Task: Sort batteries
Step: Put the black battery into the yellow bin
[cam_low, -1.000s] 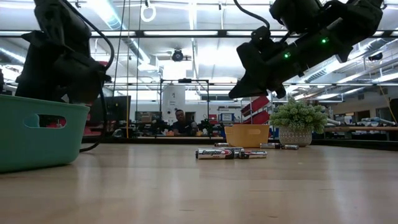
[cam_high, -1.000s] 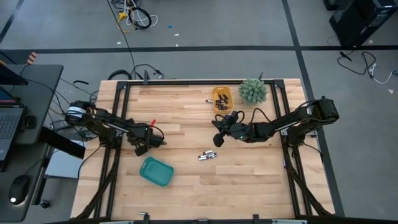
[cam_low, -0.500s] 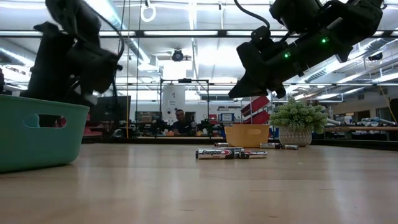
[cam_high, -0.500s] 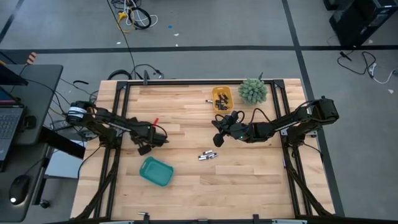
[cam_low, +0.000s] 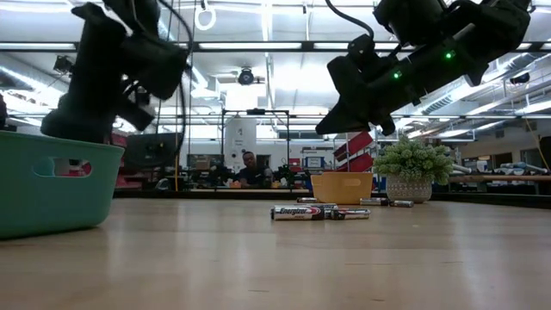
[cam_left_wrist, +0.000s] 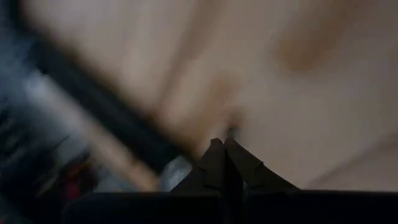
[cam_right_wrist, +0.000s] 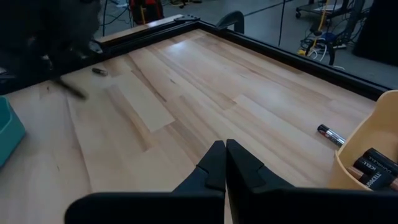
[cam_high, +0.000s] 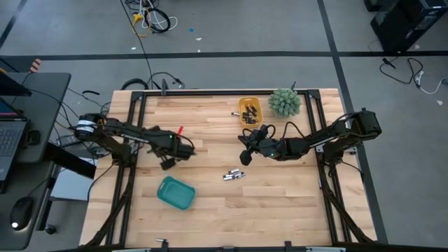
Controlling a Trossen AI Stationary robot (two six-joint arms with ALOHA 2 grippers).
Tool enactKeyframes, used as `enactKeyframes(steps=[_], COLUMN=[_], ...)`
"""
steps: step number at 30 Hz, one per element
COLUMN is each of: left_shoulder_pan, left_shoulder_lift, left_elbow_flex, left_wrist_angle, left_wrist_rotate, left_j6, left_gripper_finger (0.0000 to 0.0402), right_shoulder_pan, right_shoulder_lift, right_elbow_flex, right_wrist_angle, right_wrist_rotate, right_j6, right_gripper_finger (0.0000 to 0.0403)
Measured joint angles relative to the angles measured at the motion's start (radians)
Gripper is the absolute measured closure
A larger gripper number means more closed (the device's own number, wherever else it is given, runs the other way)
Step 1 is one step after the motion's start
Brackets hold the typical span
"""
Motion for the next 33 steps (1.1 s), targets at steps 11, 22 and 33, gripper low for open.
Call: enactKeyframes(steps=[11,22,33], left_shoulder_pan=[0.255,0.275,0.278], left_shoulder_lift=[-0.015,-0.014,-0.014], left_elbow_flex=[-0.188,-0.219,-0.219], left_wrist_angle=[0.070,0.121,0.174], left_wrist_rotate=[0.116,0.076,0.094], left_j6=[-0.027,0.088,0.095], left_gripper_finger=[0.0365,0.0357,0.0295], right_shoulder_pan=[0.000,-0.002,-0.002], right_shoulder_lift=[0.000,0.000,0.000], right_elbow_flex=[0.000,0.000,0.000], right_wrist_angle=[0.001,0.004,0.017], right_wrist_rotate=[-0.028,-0.029,-0.029], right_j6=[-0.002,-0.002,-0.002], right_gripper_finger=[0.0402,0.0402,0.0402])
